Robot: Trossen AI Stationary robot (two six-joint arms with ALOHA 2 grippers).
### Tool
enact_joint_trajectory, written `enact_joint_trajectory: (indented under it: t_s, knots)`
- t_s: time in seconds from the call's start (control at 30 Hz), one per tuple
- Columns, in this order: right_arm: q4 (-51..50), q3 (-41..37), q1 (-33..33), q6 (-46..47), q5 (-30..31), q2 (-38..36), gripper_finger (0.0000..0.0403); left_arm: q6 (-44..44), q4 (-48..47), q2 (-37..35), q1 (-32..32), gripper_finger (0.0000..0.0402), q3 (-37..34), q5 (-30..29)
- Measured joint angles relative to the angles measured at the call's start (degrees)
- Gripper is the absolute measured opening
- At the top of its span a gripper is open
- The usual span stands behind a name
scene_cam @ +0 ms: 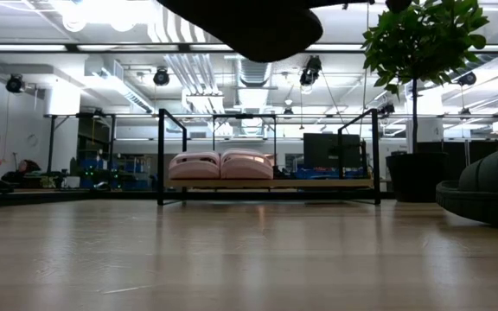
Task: Pick and place slides into the shelf
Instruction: Put the left black slides on the shelf
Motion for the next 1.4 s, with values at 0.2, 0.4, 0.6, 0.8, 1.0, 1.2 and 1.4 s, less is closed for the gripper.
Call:
enact_joint_trajectory:
  t_s: [0.2,0.4,0.6,0.8,1.0,1.2,1.4]
  knots:
    - [-1.85,-1.91,-0.21,0.69,0.8,-2.35,0.0194,-0.01,0.24,-0.82,-1.84,0.0,-0.01,-1.98]
    - [-1.25,-2.93,-2.33,0.61,-0.1,-2.34,0.0194,0.04,3.51,-1.77,-2.19,0.0,-0.02,-0.79]
    - [3.22,-3.13,-3.85,-0.4,-1.0,-2.34,0.0193,0.42,5.16,-1.81,-2.32,0.0,-0.02,0.92]
    - [3.3,-3.46,-4.11,-2.12,-1.66,-2.28,0.0118,0.42,5.01,-1.87,-2.31,0.0,-0.02,1.08]
    - [4.01,-4.07,-4.15,-3.88,-5.17,-2.28,0.0037,0.11,4.72,-1.93,-2.3,0.0,0.0,1.05]
    - [5.52,-4.82,-4.15,-5.0,-5.64,-2.75,0.0037,1.05,4.25,-2.11,-2.24,0.0023,0.0,2.09]
    - [7.61,-6.94,-5.08,-4.8,-6.47,-5.29,0.0037,2.05,3.46,-4.53,-2.2,0.0107,0.11,2.42]
